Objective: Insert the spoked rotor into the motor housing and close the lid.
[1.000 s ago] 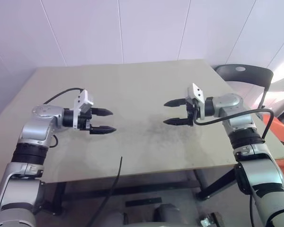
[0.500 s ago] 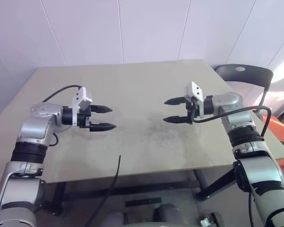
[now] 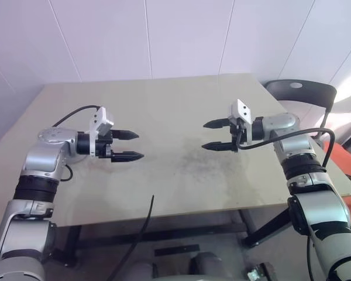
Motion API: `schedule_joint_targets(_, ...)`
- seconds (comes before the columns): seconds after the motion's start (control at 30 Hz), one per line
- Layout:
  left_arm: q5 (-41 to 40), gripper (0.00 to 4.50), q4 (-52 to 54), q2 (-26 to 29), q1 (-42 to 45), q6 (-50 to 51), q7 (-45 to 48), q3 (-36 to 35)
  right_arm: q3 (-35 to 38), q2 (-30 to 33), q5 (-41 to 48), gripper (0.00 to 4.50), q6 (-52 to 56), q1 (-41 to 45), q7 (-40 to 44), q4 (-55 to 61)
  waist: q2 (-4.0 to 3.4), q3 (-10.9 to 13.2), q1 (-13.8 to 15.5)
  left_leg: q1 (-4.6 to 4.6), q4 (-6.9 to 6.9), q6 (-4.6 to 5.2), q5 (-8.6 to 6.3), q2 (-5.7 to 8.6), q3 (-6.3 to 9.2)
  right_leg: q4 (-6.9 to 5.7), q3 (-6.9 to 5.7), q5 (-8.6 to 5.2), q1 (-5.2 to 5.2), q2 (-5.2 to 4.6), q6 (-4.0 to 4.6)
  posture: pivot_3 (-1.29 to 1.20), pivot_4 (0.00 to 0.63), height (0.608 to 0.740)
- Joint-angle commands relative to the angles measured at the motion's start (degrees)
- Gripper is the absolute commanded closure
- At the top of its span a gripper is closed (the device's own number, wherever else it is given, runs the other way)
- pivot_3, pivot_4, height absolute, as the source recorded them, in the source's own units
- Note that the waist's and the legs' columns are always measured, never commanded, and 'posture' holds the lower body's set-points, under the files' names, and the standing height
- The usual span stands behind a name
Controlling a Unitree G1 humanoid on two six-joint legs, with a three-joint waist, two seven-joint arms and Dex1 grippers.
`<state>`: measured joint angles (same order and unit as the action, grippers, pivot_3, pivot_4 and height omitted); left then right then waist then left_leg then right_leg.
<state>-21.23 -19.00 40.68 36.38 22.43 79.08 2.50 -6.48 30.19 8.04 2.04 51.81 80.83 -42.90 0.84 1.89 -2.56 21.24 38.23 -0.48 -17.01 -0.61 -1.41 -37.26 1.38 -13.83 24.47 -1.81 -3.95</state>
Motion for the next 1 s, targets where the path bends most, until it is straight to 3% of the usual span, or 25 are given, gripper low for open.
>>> schedule_joint_targets(0.03,-1.05,0.03,2.20,0.52,0.97,0.41,-0.36,-1.68,0.74,-0.40,0.61,0.41,-1.25,2.36,0.65,-0.03,0.00,0.00,0.00,0.00,0.00,0.00,0.00,0.00,0.00,0.00,0.00,0.00,0.00,0.00,0.00,0.00,0.000,0.740)
schedule_joint_targets(1.0,-2.25,0.03,5.20,2.09,-2.27,1.56,-2.43,-3.84,0.61,-2.35,-0.43,0.41,-3.88,5.20,0.79,-4.48,0.00,0.00,0.01,-0.02,0.02,0.00,0.00,-0.04,0.00,-0.03,0.02,0.00,-0.01,0.01,0.01,0.00,0.000,0.740)
